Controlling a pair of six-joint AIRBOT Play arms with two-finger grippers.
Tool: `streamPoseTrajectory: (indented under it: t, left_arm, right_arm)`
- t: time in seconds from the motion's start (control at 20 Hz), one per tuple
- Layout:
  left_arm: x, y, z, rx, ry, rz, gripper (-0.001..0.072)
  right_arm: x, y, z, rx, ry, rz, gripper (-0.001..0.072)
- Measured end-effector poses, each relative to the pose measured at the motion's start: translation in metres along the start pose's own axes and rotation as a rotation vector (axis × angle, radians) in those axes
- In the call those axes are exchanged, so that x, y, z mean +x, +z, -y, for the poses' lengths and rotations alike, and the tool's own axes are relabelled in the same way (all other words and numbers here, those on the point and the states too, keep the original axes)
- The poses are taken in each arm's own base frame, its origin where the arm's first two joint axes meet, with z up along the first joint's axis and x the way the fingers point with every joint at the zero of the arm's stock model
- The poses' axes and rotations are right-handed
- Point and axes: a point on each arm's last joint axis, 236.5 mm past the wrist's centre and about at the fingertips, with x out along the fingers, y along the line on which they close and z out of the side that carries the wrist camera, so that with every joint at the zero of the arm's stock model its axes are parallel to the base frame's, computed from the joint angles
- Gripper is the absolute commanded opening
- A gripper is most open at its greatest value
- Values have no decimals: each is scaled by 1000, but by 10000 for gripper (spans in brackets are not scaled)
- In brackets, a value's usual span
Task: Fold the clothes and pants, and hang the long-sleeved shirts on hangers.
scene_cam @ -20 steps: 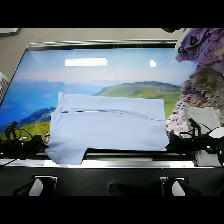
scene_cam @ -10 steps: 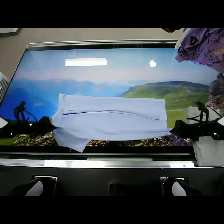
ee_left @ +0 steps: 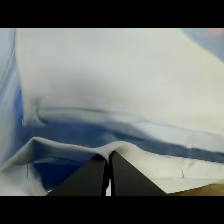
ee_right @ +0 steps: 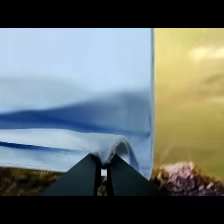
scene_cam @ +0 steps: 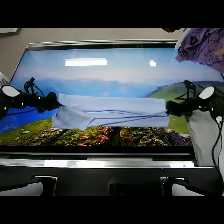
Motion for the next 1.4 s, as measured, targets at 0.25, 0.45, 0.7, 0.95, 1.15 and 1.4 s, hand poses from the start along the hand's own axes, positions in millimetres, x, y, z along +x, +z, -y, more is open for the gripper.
streamPoseTrajectory:
  t: [0.25,0.45,0.7,0.95,1.15,1.4]
  left_arm:
    - [14,41,5,-13,-7,35,16]
    - [30,61,1,-41,-5,50,16]
    - [49,82,-6,-64,-2,67,16]
    - [72,94,-9,-63,0,70,16]
    - [88,97,-14,-77,7,63,45]
    - [91,100,-13,-89,-1,69,475]
  right_arm:
    - [9,35,4,-3,-29,34,35]
    - [18,51,8,5,-37,68,36]
    - [35,59,8,31,-13,79,37]
    - [54,62,8,44,11,73,37]
    - [61,68,5,58,34,91,118]
    - [54,71,7,118,48,92,465]
